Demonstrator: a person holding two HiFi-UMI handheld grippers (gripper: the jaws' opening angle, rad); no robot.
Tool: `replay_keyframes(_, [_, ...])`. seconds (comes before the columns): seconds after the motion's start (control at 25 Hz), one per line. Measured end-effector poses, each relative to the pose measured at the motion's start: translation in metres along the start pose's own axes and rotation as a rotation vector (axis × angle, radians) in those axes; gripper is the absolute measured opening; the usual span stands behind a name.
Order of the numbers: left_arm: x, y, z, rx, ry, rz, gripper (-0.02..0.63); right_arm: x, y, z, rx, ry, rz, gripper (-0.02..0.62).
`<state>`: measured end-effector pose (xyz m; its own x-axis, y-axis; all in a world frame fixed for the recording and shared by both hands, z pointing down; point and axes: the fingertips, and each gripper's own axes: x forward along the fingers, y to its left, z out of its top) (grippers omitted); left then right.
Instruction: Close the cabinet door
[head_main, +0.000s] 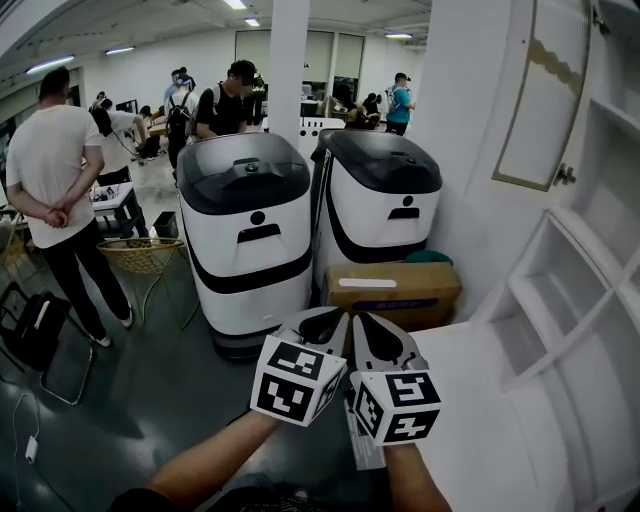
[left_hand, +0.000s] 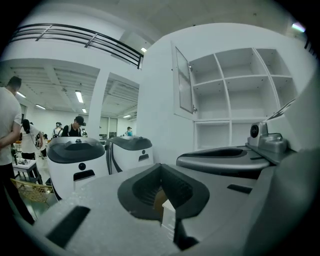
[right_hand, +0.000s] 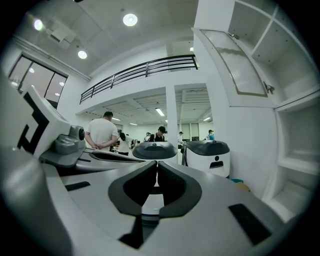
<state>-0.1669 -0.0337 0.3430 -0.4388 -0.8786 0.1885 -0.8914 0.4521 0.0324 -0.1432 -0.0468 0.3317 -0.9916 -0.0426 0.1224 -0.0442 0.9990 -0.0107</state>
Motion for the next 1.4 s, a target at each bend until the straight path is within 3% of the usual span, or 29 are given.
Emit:
replay_keyframes(0.48, [0.069, -0.012, 0.028, 0.026, -0.033, -0.153, 0.012, 0.017, -0.063, 0.026, -0.038, -0.046, -0.128, 0.021])
replay_keyframes(1.4, [0.183, -0.048, 0.114, 0.079, -0.091, -0.589, 0.012, 0.038, -0.182, 0.114, -0.11, -0.1, -0.587, 0.023])
